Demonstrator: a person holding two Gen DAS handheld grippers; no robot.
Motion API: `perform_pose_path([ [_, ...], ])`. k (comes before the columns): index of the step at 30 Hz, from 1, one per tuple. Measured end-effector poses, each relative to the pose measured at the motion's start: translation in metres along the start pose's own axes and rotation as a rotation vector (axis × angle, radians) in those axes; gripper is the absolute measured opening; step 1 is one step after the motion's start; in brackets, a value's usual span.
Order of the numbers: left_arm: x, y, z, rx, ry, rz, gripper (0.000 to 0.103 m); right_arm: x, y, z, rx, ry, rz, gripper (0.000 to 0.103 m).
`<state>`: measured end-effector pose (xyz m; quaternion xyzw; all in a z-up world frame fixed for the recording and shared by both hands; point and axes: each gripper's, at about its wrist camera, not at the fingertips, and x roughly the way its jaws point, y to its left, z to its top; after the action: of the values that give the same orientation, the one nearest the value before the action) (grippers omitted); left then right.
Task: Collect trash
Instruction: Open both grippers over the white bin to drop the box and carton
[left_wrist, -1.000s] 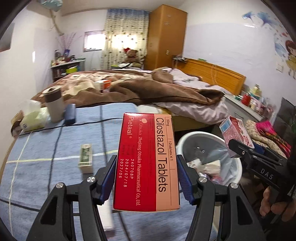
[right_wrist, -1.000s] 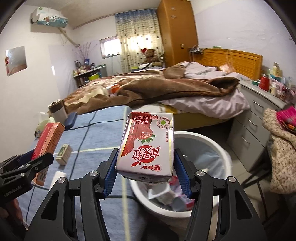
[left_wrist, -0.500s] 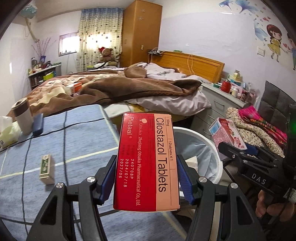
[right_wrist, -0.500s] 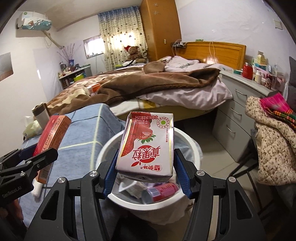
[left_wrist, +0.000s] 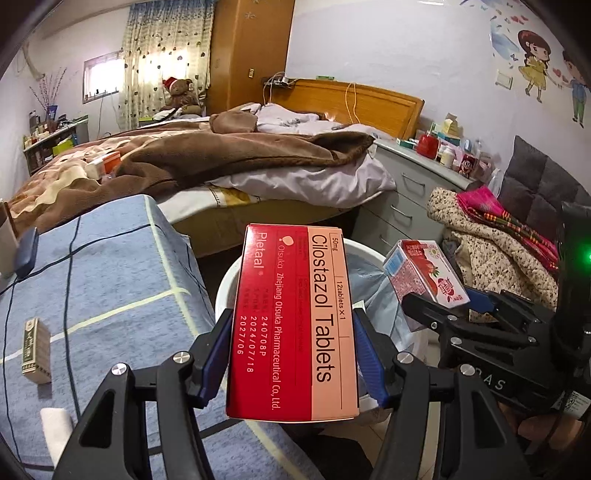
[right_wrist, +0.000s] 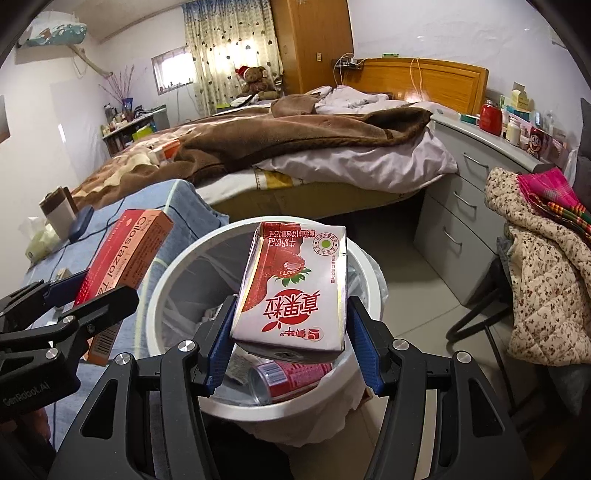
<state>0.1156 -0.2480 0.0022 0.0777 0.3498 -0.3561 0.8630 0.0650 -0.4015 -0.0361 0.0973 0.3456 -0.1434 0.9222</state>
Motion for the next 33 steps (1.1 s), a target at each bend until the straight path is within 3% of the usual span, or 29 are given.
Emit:
perform_pose_path([
  [5,0.01,-0.002,0.001,-0.005,0.023,-0.012,0.064,0.007,-0.003,0.0,-0.003,0.025,-0.016,0.059],
  [9,0.01,0.0,0.0,-0.014,0.024,-0.016,0.073,0.01,-0.006,-0.001,0.01,0.033,-0.019,0.06],
  [12,0.008,0.002,0.001,-0.009,0.017,0.002,0.073,0.01,-0.006,-0.001,0.007,0.029,-0.026,0.066],
  [33,-0.041,0.03,-0.014,-0.052,-0.053,0.057,0.073,-0.011,0.018,0.002,-0.002,-0.053,0.013,0.066],
])
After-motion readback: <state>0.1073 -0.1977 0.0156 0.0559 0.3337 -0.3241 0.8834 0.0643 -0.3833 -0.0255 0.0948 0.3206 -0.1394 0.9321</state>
